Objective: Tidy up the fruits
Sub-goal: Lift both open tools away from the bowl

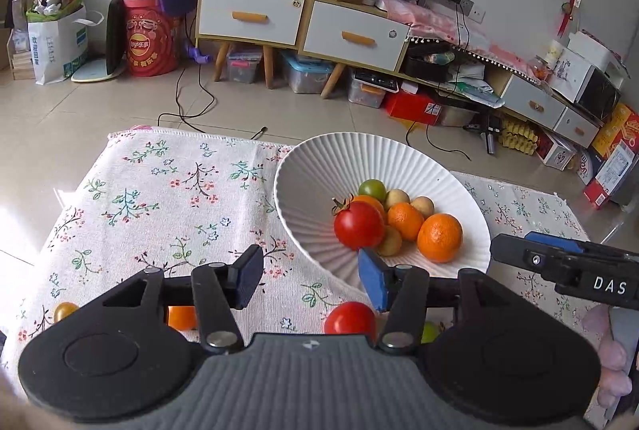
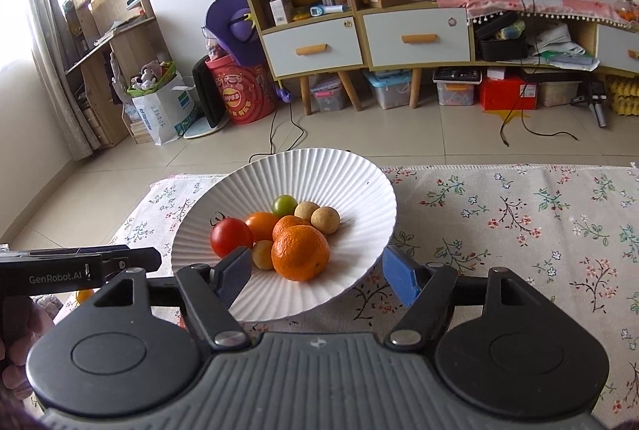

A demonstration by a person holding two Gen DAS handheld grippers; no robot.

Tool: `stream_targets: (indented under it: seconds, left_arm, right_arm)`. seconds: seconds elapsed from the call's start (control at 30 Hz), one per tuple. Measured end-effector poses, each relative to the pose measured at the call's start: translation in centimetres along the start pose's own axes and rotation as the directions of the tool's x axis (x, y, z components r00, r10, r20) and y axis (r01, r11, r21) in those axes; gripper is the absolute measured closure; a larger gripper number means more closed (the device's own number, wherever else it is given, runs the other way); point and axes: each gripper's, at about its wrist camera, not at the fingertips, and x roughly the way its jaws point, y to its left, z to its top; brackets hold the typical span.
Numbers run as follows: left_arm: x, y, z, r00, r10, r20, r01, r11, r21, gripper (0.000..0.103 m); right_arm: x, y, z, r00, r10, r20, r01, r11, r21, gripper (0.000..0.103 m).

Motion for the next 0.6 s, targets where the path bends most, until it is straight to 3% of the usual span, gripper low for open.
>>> stream_targets:
  seconds: [0.2, 0.6]
  left_arm:
    - [-1.9, 0.0, -1.1, 1.000, 0.023, 0.006, -0.023, 1.000, 0.000, 0.029]
    - [-4.2, -0.1, -3.6, 0.999, 0.028, 0.019, -0.029, 0.999, 0.046, 0.007]
  right_arm:
    - [-1.5, 0.6, -0.2, 1.000, 0.010, 0.005, -0.010, 1.000, -0.029, 0.022]
    - [-2.0, 1.8, -2.2, 0.999, -0.039, -0.029, 0.035, 0.992, -0.123, 0.008]
